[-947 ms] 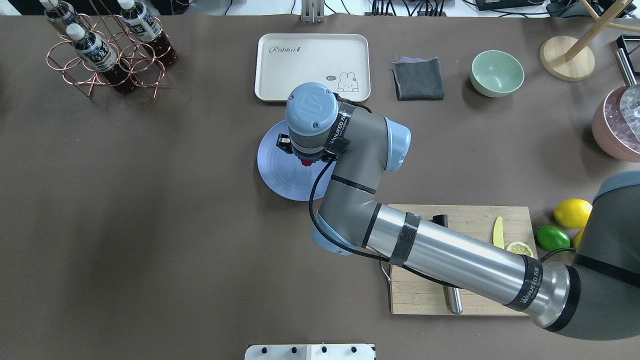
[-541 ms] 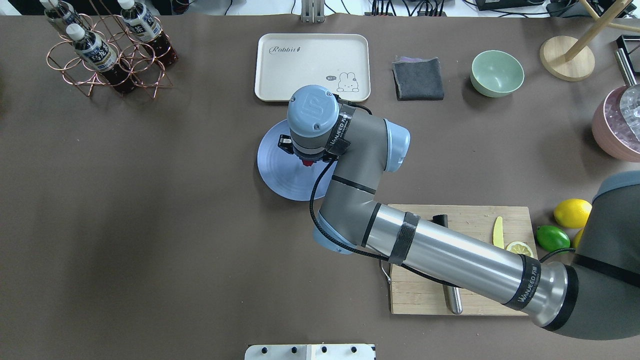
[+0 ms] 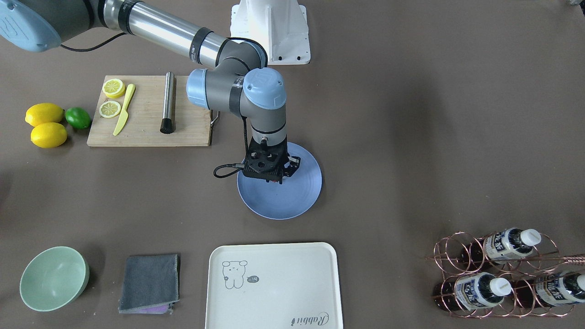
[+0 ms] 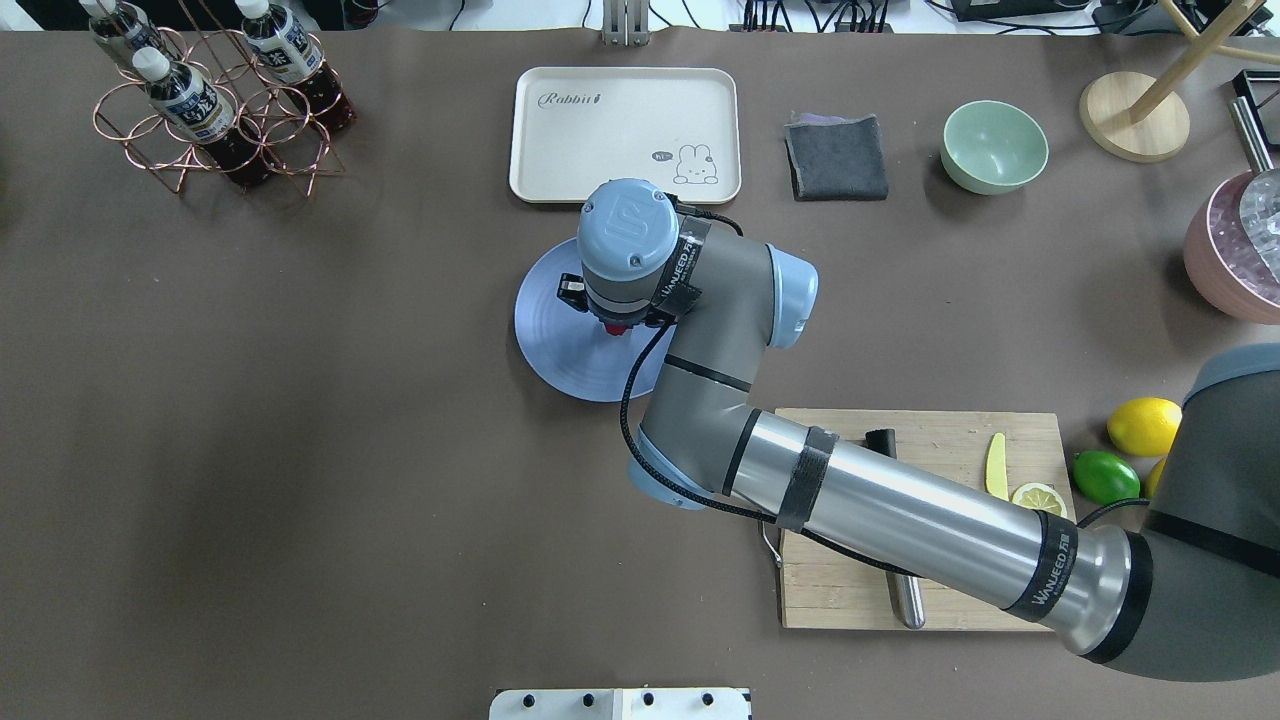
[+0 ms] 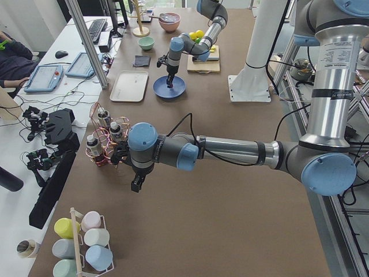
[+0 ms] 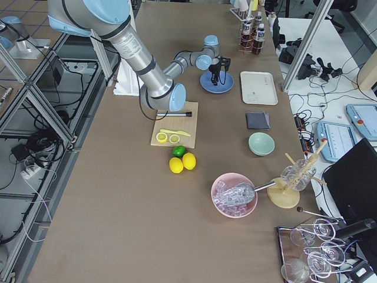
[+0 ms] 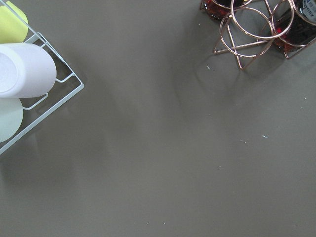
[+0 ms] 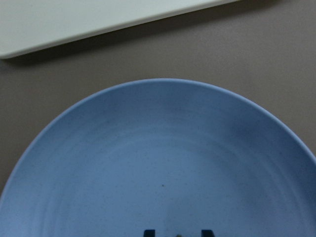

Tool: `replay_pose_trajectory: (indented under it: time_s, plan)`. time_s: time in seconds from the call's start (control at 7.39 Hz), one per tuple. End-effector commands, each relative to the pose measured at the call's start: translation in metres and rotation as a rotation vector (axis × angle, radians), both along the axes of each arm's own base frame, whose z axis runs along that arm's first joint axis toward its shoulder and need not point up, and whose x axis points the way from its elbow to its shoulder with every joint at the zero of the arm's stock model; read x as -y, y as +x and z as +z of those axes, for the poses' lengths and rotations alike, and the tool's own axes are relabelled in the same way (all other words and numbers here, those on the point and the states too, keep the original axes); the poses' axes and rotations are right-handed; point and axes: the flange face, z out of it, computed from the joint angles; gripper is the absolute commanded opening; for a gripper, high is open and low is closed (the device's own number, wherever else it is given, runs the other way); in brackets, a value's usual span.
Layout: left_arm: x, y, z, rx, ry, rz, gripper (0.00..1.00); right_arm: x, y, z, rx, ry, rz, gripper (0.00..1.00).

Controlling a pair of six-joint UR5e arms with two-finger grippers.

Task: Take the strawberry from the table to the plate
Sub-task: 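Lower the strawberry onto the blue plate and open the right gripper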

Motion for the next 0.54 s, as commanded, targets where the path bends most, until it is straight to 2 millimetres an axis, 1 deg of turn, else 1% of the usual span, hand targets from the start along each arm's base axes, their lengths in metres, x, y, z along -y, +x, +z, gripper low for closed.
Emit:
replay_pose_trajectory:
  time_s: [0.0,0.14,0.27,0.41]
  plan:
    - [-0.001,0.0,0.001,0.0,0.002,0.001,0.98,-0.002,-0.002,0.001,-0.007,0.014,-0.012,1.0]
    - [-0.002,0.0,0.002,0.0,0.001,0.001,0.98,-0.002,0.0,-0.003,0.0,0.022,-0.014,1.0]
    - [-0.003,0.0,0.004,0.0,-0.002,0.001,0.98,0.007,0.007,-0.029,0.023,0.033,-0.01,1.0]
    - [-0.003,-0.001,0.004,0.001,-0.001,0.0,0.98,0.02,0.021,-0.039,0.038,0.036,0.003,1.0]
